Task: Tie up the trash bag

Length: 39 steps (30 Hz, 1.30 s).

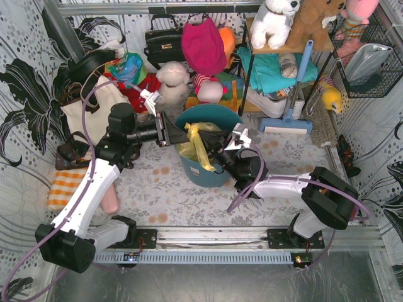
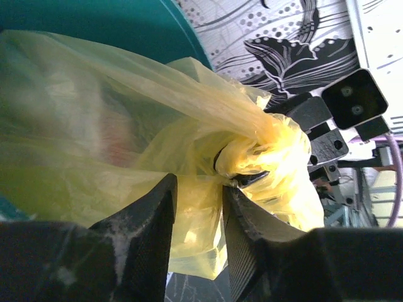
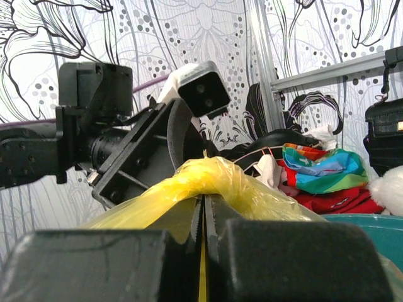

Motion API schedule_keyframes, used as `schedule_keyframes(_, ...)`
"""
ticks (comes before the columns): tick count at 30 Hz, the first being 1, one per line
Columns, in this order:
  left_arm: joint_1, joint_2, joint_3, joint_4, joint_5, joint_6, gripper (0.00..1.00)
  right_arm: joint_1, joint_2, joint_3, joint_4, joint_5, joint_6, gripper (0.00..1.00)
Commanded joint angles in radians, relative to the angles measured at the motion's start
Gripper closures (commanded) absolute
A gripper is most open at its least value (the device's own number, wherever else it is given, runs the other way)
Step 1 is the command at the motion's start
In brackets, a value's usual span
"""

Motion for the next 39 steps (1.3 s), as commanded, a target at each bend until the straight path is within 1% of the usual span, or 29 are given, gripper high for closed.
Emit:
schedule_keyframes(1,0.0,-0.008,0.129,-0.115,-0.098,0.113,0.55,0.002,0.006,-0.001,0.087,-0.035,0.013,1.0)
schedule_keyframes(4,0.0,-0.008,0.203,-0.253,-0.202,0.179,0.53,0.003,-0.01,-0.009,0.075,-0.032,0.001,1.0)
schedule_keyframes(6,0.001,-0.006,0.248,-0.308,-0.3,0.201,0.54,0.002,-0.017,-0.011,0.067,-0.034,-0.006,1.0)
schedule_keyframes(10,0.001,-0.004,0.313,-0.315,-0.4,0.183,0.51,0.003,-0.025,-0.012,0.056,-0.038,-0.013,1.0)
schedule_keyframes(15,0.001,-0.009,0.367,-0.287,-0.438,0.147,0.48,0.002,-0.032,-0.01,0.05,-0.041,-0.014,1.0)
schedule_keyframes(19,0.0,-0.009,0.378,-0.274,-0.422,0.128,0.46,0.002,-0.036,-0.01,0.041,-0.043,-0.016,1.0)
schedule_keyframes(22,0.0,-0.001,0.353,-0.237,-0.357,0.101,0.43,0.003,-0.033,-0.01,0.044,-0.037,-0.016,1.0)
schedule_keyframes(27,-0.001,-0.002,0.272,-0.126,-0.249,0.029,0.43,0.002,-0.026,-0.003,0.049,-0.022,-0.019,1.0)
schedule_keyframes(39,-0.01,-0.061,0.131,-0.049,-0.186,-0.035,0.46,0.002,0.022,0.043,0.09,0.073,-0.077,1.0)
